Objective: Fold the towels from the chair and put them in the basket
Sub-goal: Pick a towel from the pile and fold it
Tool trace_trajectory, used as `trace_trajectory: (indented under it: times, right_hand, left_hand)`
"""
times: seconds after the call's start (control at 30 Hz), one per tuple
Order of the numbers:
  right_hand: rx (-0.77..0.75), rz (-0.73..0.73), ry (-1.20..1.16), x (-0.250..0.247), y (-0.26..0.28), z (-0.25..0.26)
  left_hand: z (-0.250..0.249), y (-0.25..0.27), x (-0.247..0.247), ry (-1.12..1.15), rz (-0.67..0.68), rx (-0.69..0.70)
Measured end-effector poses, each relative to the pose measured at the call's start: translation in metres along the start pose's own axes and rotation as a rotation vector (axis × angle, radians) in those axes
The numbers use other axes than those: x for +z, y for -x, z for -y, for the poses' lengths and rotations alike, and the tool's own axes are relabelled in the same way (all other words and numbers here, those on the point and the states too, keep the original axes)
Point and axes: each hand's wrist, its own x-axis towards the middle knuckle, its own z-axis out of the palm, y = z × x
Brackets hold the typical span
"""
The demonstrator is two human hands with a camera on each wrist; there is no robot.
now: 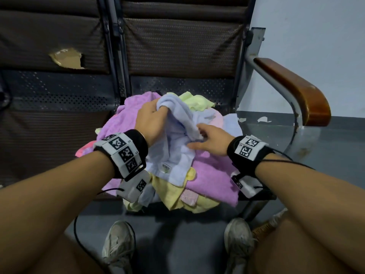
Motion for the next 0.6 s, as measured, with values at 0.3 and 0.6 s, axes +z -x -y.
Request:
trace_trajectory:
  times: [0.3, 0.6]
  right_hand:
    - [-0.215, -0.432, -0.116, -0.020, -0.002, 0.017]
    - [0.114, -0.222, 0.207, -0.029, 0.010, -0.006]
  left_hand:
    - [0.019, 0.005, 0.001, -0.362, 0.198, 0.055]
    - [-0.005, -0.009, 0.007, -0.118, -0.111, -0.169]
